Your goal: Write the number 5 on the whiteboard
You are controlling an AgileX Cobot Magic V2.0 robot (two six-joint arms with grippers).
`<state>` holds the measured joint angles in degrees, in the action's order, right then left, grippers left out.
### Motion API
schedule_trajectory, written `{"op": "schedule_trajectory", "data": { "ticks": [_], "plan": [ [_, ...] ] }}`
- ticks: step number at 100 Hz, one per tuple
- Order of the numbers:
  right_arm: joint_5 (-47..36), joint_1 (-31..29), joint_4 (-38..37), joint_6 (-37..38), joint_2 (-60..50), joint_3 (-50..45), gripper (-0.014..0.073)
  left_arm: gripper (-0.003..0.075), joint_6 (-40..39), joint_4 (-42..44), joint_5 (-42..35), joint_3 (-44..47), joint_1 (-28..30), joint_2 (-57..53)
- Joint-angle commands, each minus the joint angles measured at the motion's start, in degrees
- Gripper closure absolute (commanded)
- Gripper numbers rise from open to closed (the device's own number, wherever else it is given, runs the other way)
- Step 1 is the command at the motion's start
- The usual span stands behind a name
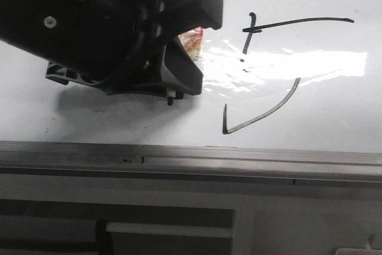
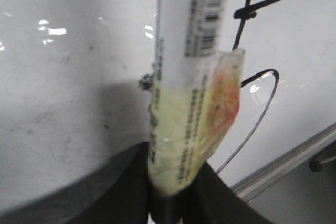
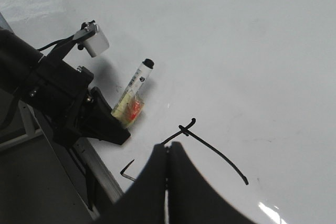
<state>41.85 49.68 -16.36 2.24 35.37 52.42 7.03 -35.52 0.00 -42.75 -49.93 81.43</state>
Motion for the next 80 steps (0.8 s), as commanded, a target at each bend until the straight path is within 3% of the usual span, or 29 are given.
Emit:
{"op": "schedule_trajectory", "data": {
  "ticks": [1, 32, 57, 80],
  "plan": [
    [-4.3, -0.3, -0.9, 0.1, 0.0, 1.3, 0.0656, 0.0741, 0.0, 0.9, -3.6, -0.8, 2.4, -0.2],
    [-6.7, -0.3, -0.9, 0.1, 0.2, -1.1, 0.0656, 0.0736, 0.0, 0.9, -3.1, -0.8, 4.0, 0.1],
    [-8.0, -0.3, -0.9, 0.1, 0.2, -1.1, 0.0656, 0.0514, 0.0, -2.8, -3.9, -0.8, 4.0, 0.1],
    [-8.0, -0.3, -0.9, 0.1, 0.2, -1.1, 0.0656, 0.0498, 0.0, -3.0, -4.1, -0.8, 4.0, 0.1]
  ]
}}
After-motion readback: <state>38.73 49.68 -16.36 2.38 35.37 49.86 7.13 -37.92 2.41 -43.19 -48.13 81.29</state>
